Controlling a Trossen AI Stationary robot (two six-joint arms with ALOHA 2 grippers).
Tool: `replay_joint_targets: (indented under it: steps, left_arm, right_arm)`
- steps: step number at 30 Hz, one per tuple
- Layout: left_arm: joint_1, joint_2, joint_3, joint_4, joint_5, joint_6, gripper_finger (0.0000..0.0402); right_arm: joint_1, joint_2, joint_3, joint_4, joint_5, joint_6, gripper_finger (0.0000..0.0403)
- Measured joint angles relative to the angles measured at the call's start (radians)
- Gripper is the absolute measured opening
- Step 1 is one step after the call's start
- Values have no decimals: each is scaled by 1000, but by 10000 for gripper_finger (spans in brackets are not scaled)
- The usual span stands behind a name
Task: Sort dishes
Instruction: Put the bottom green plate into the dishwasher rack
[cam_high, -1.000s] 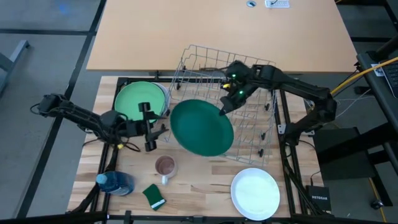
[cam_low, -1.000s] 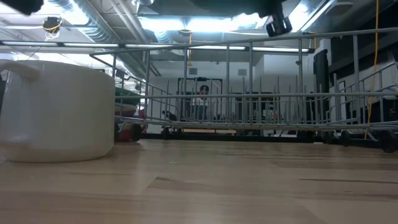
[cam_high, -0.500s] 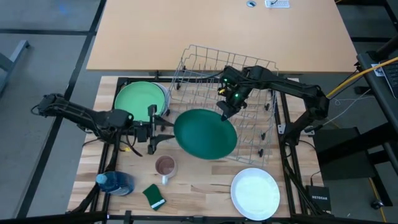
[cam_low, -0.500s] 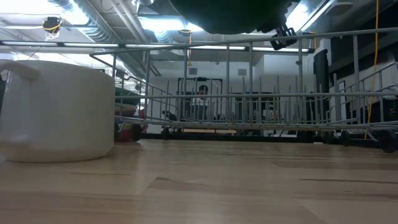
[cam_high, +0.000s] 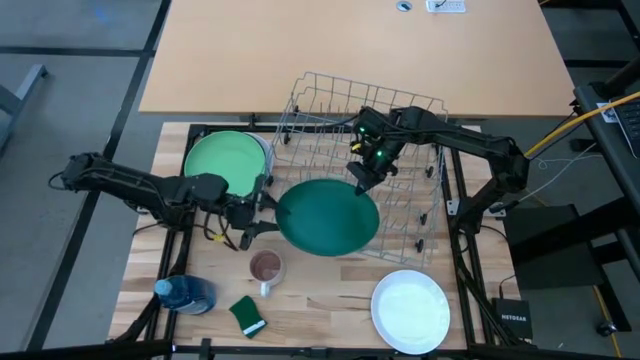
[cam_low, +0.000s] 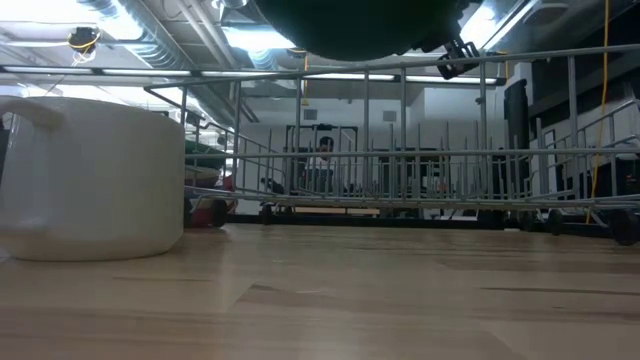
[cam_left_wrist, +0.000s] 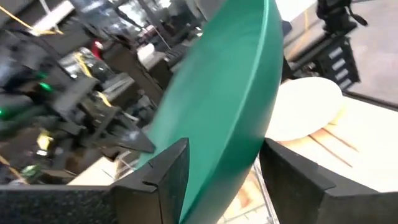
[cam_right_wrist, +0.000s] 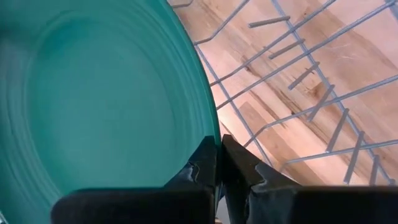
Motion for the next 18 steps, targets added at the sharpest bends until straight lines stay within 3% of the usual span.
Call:
replay_joint_targets:
  steps: [4,11,18]
  left_arm:
    - [16,38,0,8,14,34,142]
    - [19,38,0,7,26,58,23]
    - [18,37,-2,-12,19,41,18]
  right_arm:
    - [-2,0,0,-4,12,-1,9]
    - [-2,0,1,28,111,-12,42]
    - [-3,0,2,84,123,-46,67]
